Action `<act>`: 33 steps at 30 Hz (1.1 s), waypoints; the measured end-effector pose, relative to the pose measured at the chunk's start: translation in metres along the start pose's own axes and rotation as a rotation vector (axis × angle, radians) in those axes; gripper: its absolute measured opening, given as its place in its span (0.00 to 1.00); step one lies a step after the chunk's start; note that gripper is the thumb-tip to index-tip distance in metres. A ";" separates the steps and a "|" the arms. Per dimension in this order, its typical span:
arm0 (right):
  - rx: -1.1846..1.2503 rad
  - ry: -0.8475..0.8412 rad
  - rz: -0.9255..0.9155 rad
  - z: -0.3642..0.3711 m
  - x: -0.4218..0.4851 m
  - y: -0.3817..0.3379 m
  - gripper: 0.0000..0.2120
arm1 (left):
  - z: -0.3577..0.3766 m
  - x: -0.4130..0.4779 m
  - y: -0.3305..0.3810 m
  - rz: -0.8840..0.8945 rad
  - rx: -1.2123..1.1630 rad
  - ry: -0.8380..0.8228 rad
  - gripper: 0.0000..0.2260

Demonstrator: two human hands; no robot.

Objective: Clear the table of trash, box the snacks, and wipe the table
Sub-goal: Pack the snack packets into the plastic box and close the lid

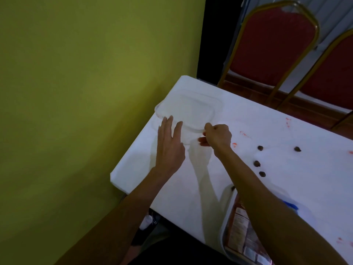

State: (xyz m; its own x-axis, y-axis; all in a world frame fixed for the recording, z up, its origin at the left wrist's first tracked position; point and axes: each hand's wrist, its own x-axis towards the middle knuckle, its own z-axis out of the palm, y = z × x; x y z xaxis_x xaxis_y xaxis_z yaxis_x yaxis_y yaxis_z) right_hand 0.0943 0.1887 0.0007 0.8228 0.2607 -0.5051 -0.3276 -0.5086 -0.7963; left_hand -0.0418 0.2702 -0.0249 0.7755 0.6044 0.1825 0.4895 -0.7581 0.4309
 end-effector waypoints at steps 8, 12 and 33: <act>0.000 -0.046 -0.198 -0.066 -0.064 -0.004 0.13 | -0.015 -0.014 0.055 0.216 0.126 0.044 0.23; 0.013 -0.057 -0.238 -0.114 -0.092 -0.001 0.12 | -0.022 -0.026 0.091 0.319 0.033 0.104 0.16; -0.028 0.205 -0.236 -0.287 -0.129 0.124 0.36 | -0.078 -0.132 0.231 -0.132 -1.094 -0.009 0.14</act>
State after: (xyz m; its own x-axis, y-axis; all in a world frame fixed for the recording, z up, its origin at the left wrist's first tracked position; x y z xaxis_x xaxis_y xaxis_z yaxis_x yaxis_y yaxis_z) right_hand 0.0808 -0.1432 0.0625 0.9521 0.2044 -0.2276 -0.1061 -0.4773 -0.8723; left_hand -0.0628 0.0344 0.1195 0.7480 0.6596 0.0735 -0.0460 -0.0590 0.9972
